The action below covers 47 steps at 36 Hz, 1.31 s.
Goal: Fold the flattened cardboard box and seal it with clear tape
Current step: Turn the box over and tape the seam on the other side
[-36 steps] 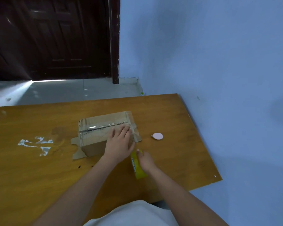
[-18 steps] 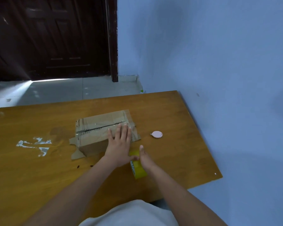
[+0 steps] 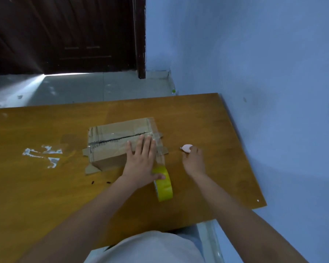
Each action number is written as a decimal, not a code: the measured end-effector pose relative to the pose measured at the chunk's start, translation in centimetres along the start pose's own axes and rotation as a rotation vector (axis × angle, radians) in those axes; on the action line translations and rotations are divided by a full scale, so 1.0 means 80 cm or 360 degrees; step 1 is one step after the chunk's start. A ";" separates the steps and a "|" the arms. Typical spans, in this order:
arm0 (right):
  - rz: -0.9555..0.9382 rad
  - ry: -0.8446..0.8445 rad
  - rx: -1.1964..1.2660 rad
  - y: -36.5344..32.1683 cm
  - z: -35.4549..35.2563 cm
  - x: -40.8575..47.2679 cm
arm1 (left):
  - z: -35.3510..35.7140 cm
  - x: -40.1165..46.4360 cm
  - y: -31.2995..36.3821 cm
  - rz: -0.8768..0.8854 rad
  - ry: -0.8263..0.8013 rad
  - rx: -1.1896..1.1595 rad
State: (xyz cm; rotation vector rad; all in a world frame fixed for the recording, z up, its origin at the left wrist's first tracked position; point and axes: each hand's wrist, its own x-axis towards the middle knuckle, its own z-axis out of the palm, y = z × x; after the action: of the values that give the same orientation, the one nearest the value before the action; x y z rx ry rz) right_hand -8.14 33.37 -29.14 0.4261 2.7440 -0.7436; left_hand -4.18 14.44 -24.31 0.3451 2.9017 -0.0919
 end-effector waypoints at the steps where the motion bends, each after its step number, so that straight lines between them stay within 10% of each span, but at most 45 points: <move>1: -0.0028 0.0013 -0.0103 0.002 -0.005 0.010 | 0.000 0.000 0.000 -0.0002 0.0001 0.0003; 15: -0.0239 -0.0113 -0.0577 0.019 0.004 0.053 | 0.003 0.002 -0.002 -0.0005 0.0008 -0.0025; 29: -0.0486 -0.0075 0.0265 -0.012 -0.031 -0.015 | 0.007 0.002 -0.004 0.0007 0.0126 -0.0115; 47: -0.0518 -0.0012 -0.0050 -0.068 -0.023 -0.067 | 0.017 0.002 -0.008 -0.0008 0.0174 -0.0100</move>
State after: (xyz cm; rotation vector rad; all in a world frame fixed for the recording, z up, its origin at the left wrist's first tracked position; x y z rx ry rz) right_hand -5.43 28.75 -23.40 -0.0340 2.8471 -0.7716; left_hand -4.20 13.72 -25.62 0.3427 3.0056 0.0177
